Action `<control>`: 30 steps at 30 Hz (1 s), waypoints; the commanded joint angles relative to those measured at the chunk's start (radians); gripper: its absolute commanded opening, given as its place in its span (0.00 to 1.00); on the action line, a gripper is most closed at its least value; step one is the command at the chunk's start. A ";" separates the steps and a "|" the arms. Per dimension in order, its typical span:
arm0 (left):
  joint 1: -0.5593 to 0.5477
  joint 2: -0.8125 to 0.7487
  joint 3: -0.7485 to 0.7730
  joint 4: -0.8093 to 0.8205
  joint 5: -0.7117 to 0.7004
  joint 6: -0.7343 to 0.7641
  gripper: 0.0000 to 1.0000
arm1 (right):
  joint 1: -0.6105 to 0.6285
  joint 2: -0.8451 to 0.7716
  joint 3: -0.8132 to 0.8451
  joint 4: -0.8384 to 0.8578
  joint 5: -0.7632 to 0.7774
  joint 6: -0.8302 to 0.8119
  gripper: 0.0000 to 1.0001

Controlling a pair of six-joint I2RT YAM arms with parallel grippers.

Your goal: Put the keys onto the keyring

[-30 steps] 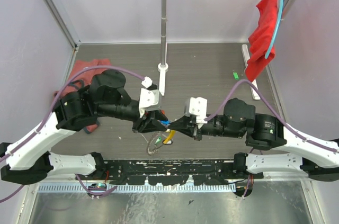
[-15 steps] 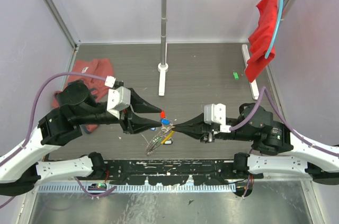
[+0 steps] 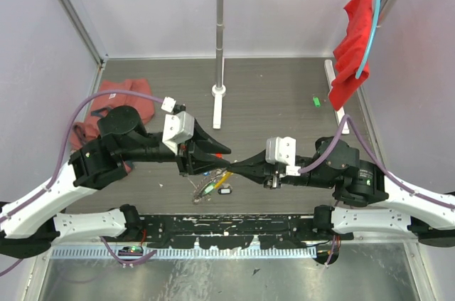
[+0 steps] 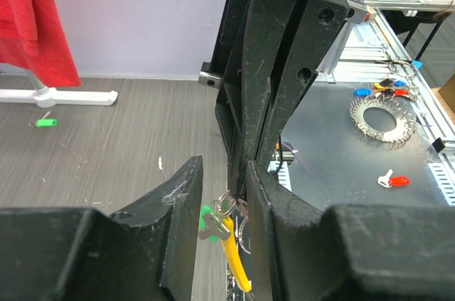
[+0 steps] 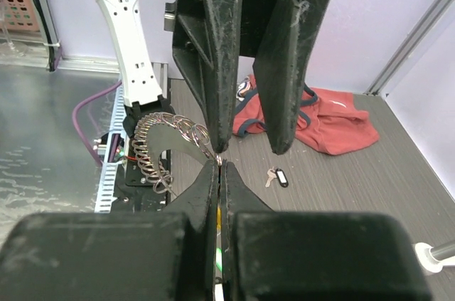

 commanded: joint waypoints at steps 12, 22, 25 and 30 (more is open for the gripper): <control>-0.003 0.004 0.043 -0.054 0.000 0.027 0.31 | 0.002 -0.043 0.053 0.045 0.072 0.006 0.01; -0.003 0.031 0.061 -0.067 0.010 0.031 0.20 | 0.002 -0.036 0.056 0.040 0.072 0.007 0.01; -0.003 0.035 0.067 -0.076 0.009 0.034 0.09 | 0.003 -0.035 0.057 0.039 0.073 0.006 0.01; -0.003 0.041 0.082 -0.105 0.003 0.046 0.00 | 0.003 -0.033 0.070 0.020 0.073 0.001 0.12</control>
